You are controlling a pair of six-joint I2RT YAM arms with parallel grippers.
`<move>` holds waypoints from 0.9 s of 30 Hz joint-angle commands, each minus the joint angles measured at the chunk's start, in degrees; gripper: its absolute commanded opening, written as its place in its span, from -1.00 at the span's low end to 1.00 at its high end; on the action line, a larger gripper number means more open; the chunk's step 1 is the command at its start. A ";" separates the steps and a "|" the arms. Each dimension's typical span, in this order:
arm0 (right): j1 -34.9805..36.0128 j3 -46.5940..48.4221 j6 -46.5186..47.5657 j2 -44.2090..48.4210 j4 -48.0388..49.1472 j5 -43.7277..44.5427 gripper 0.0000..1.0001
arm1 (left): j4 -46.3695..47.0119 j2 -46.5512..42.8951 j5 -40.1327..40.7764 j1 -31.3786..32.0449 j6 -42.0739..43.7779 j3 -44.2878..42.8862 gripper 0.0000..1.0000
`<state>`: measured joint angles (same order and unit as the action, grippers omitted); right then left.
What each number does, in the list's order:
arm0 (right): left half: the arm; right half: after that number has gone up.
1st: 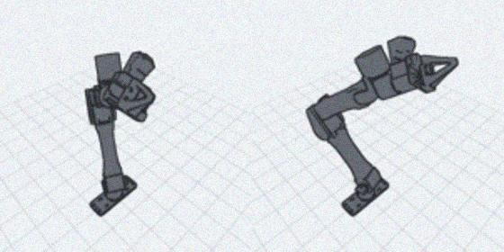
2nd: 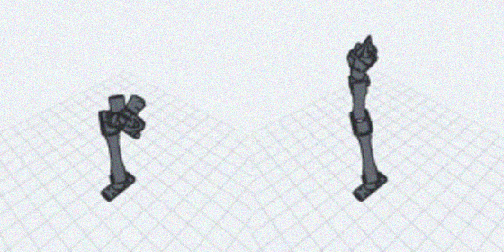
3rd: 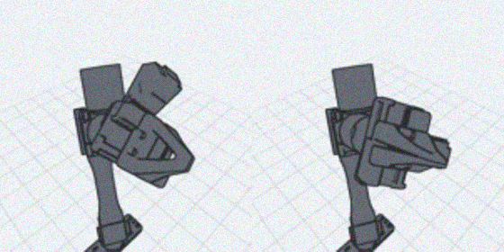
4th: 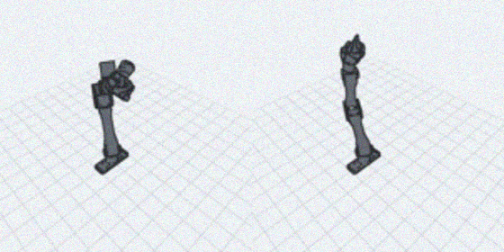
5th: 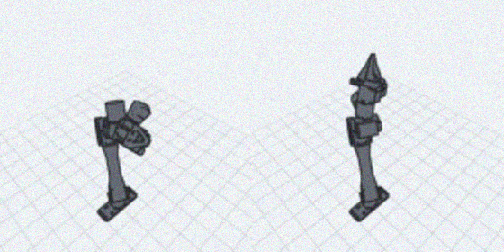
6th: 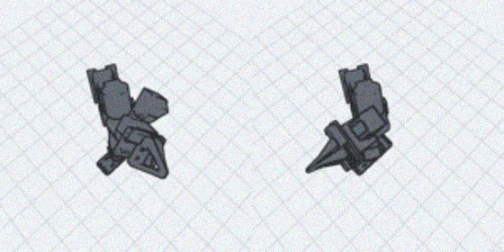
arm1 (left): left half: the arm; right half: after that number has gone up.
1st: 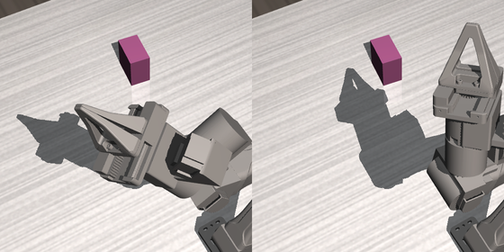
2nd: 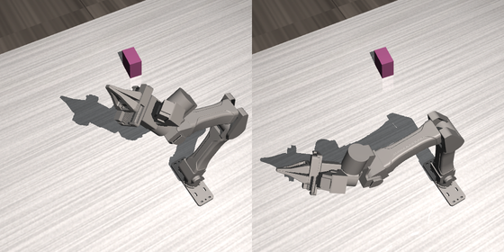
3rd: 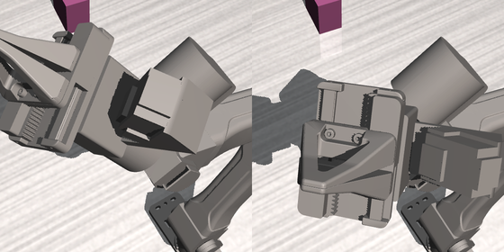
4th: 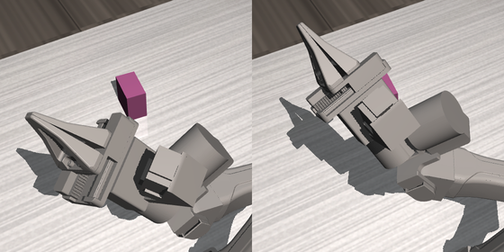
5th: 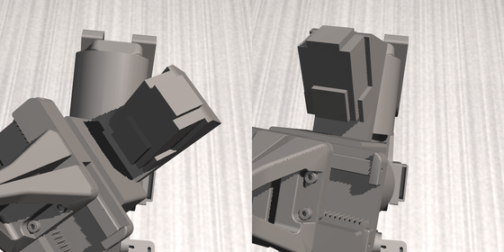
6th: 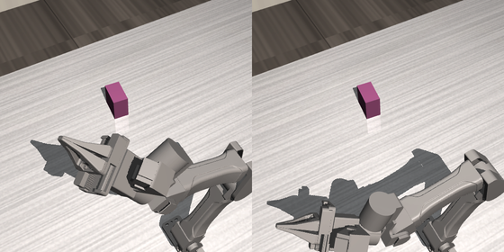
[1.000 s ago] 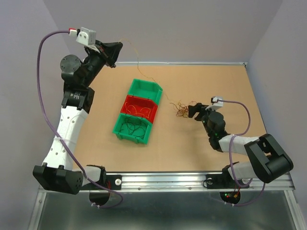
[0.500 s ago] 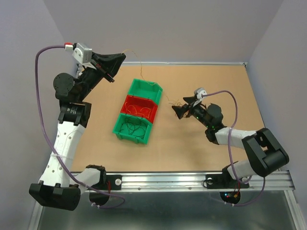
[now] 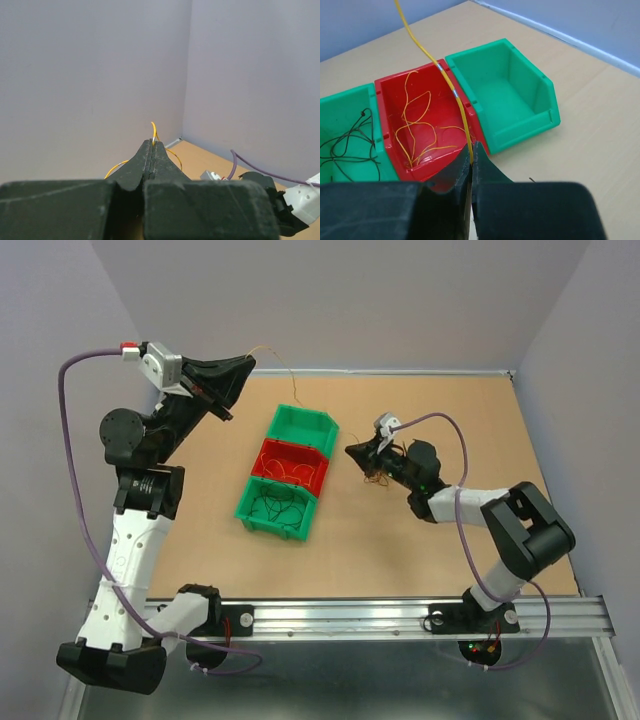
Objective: Untangle the cables
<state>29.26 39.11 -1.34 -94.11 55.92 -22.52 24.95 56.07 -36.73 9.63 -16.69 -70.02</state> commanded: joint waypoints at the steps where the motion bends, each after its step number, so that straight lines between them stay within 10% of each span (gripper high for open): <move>1: 1.33 0.97 -2.61 8.56 1.92 2.47 -0.99 | 1.42 0.79 4.03 -0.05 2.54 1.98 -1.00; 7: 1.33 14.45 -0.42 23.60 -25.37 19.50 -0.99 | 10.46 5.53 5.17 0.04 0.34 10.32 -1.00; 21: 1.33 47.43 -3.23 24.94 -42.81 32.92 -0.99 | 18.03 11.78 5.79 3.46 2.97 17.46 -1.00; 27: 1.33 23.75 -8.92 29.15 -46.17 36.82 -0.99 | 18.20 11.34 7.64 6.36 4.82 18.51 -1.00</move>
<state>30.13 79.61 -5.56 -66.37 14.52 9.28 38.46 68.47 -30.00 14.76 -13.82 -52.10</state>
